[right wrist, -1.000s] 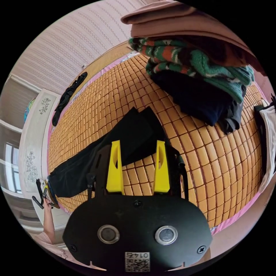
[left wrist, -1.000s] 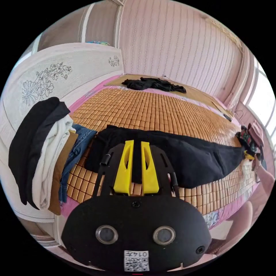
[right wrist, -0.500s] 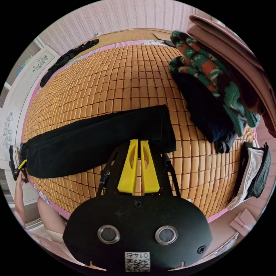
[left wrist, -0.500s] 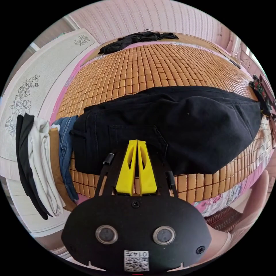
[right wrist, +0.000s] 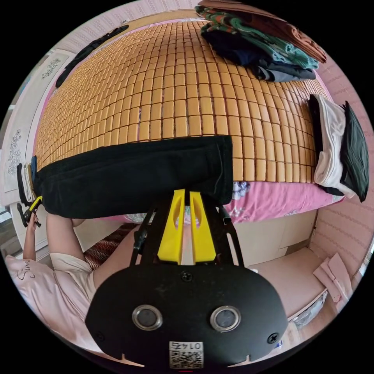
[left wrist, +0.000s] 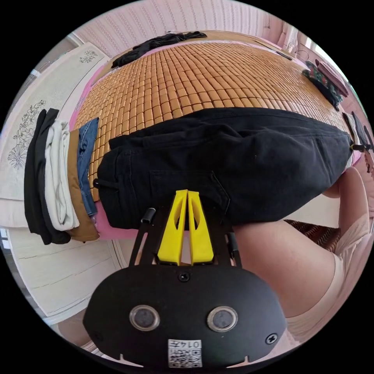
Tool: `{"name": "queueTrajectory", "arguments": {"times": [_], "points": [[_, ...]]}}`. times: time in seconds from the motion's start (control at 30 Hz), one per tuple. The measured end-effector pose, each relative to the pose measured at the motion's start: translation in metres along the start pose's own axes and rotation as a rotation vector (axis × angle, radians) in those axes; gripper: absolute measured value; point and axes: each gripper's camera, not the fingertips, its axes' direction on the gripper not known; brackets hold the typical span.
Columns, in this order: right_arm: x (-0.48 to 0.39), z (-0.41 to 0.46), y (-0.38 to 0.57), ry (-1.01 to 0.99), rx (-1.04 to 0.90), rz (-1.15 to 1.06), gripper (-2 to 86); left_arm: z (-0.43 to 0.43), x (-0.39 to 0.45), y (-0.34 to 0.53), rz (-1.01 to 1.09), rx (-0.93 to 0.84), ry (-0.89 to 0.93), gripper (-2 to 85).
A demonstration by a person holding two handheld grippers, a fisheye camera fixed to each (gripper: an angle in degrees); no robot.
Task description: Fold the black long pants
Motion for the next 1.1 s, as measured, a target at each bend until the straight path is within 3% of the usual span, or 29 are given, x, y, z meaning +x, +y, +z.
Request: {"name": "queueTrajectory", "arguments": {"times": [0.2,0.3,0.43,0.57,0.63,0.87,1.1], "points": [[-0.014,-0.028,0.034,0.084,0.174,0.03,3.6,-0.053,-0.034,0.021,-0.175,0.165,-0.031,2.5],[-0.051,-0.047,0.033,0.111,0.301,-0.077,5.7,-0.064,-0.071,0.017,-0.272,0.205,-0.097,7.7],[-0.171,-0.027,0.015,0.08,0.283,-0.481,6.6,-0.046,-0.12,0.004,-0.393,0.216,-0.055,11.6],[-0.306,0.014,0.013,-0.13,0.169,-0.89,10.6,0.019,-0.151,-0.01,-0.461,0.08,0.012,11.6],[-0.346,0.026,0.016,-0.085,0.18,-0.966,11.3,0.028,-0.159,-0.002,-0.516,0.138,0.065,11.0],[-0.394,0.056,0.019,-0.022,0.123,-1.064,1.6,0.032,-0.173,0.007,-0.495,0.14,0.064,2.6],[-0.364,0.008,0.027,-0.197,0.117,-1.029,0.1,-0.02,-0.176,0.029,-0.477,0.278,0.052,-0.3]]}}
